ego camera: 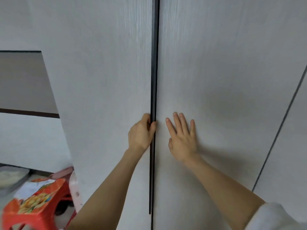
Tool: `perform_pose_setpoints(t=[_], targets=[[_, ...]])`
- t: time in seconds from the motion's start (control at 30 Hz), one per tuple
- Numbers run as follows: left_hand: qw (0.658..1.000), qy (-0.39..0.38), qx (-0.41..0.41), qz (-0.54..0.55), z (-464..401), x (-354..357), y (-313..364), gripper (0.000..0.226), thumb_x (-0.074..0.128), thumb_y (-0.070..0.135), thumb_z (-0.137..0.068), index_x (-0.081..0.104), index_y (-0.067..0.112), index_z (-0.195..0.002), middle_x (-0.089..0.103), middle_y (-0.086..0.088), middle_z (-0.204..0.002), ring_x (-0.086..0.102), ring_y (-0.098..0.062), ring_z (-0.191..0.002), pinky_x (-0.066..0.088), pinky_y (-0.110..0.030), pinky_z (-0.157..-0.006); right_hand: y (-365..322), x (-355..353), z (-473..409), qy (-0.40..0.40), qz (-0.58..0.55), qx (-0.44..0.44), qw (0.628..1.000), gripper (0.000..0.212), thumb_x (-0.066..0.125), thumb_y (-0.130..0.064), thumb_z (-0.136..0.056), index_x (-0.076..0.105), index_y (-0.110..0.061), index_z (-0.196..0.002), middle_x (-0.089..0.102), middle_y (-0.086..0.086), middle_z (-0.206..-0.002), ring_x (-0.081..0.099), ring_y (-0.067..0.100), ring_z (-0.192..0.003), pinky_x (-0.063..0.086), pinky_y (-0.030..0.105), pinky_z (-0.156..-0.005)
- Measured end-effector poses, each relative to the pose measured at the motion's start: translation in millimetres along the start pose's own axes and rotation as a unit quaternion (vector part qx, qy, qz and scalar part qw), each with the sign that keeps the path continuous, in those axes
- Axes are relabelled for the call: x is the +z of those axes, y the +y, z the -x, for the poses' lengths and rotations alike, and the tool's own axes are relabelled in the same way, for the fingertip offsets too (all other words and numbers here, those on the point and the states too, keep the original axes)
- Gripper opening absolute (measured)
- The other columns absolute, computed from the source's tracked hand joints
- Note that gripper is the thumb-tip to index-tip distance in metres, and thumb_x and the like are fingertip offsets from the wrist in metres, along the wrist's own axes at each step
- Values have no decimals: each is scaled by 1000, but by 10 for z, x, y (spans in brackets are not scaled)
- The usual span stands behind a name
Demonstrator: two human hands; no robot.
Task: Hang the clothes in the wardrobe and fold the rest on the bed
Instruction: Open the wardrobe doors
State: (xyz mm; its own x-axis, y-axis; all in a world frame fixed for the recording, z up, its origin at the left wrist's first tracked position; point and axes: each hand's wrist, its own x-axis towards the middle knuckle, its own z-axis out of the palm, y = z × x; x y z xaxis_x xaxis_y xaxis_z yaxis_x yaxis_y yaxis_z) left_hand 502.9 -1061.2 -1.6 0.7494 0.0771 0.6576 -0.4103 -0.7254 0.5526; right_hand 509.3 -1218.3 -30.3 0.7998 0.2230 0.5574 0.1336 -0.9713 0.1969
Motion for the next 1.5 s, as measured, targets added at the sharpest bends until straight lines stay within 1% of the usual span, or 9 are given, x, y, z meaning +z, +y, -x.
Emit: perform_pose_setpoints(t=[0.17, 0.4, 0.6, 0.8, 0.97, 1.1, 1.2, 1.37, 1.5], targets=[[1000, 14, -6, -11, 352, -343, 31, 21, 51, 26, -94, 37, 21, -80, 45, 8, -58, 42, -10, -51, 33, -28, -50, -67, -142, 19, -67, -59, 6, 996, 75, 43, -32, -92, -4, -26, -150, -29, 3, -153, -24, 26, -142, -8, 54, -113], [998, -19, 4, 58, 906, -1171, -2, 22, 55, 24, -93, 43, 33, -77, 54, 12, -67, 53, -10, -65, 50, -33, -67, -737, -328, 778, -6, -358, -191, 914, 56, 40, -25, -96, 22, -16, -149, 19, 1, -156, 21, 15, -142, 21, 28, -113], [995, -21, 0, 95, 1384, -2112, -292, 18, 57, 26, -92, 47, 30, -77, 56, 18, -72, 56, -4, -71, 51, -21, -72, -1651, -599, 1176, 14, -445, -295, 846, 63, 34, -33, -93, 3, -15, -145, 10, -3, -150, 9, -1, -138, 7, 9, -112], [990, 121, -61, 30, 1815, -2782, -573, 16, 56, 23, -91, 51, 32, -103, 63, 22, -89, 61, 0, -88, 53, -25, -74, -2473, -782, 1190, 34, -456, -358, 814, 63, 35, -36, -93, 5, -17, -146, 7, -4, -152, 13, 5, -140, 20, 24, -112], [976, 187, -105, -32, 1989, -3270, -893, 62, 53, 7, -91, 28, 28, -144, 55, 22, -116, 56, 1, -103, 45, -16, -88, -3215, -996, 1065, 20, -428, -405, 808, 61, 42, -25, -92, 22, -16, -149, 16, -1, -155, 17, 15, -144, 11, 28, -115], [974, 158, -160, -19, 1948, -3585, -1129, 77, 47, -2, -91, 9, 26, -151, 38, 0, -148, 48, -23, -127, 40, -43, -106, -3657, -1101, 938, 7, -378, -431, 819, 58, 41, -19, -94, 25, -18, -149, 14, 4, -158, 12, 24, -146, 16, 39, -118], [973, 132, -185, -29, 1875, -3789, -1264, 80, 47, -2, -90, 4, 31, -150, 38, 6, -146, 50, -28, -125, 39, -44, -106, -3837, -1126, 869, -20, -362, -435, 824, 52, 38, -20, -96, 28, -20, -148, 8, 3, -159, 5, 21, -146, 15, 38, -118], [948, 176, -221, -144, 2002, -3551, -1329, 67, 50, 12, -91, 19, 18, -150, 17, -1, -157, 24, -18, -142, 30, -22, -100, -3667, -1053, 860, -28, -412, -406, 816, 39, 43, -8, -93, 55, -7, -130, 48, 10, -141, 40, 22, -133, 27, 28, -111], [942, 225, -180, -174, 2064, -3058, -1195, 51, 56, 6, -86, 46, 7, -136, 16, -18, -155, 16, -33, -143, 27, -44, -112, -3129, -876, 838, -36, -410, -330, 850, 32, 48, -12, -91, 63, -12, -119, 64, 2, -119, 55, 19, -112, 38, 24, -92]])
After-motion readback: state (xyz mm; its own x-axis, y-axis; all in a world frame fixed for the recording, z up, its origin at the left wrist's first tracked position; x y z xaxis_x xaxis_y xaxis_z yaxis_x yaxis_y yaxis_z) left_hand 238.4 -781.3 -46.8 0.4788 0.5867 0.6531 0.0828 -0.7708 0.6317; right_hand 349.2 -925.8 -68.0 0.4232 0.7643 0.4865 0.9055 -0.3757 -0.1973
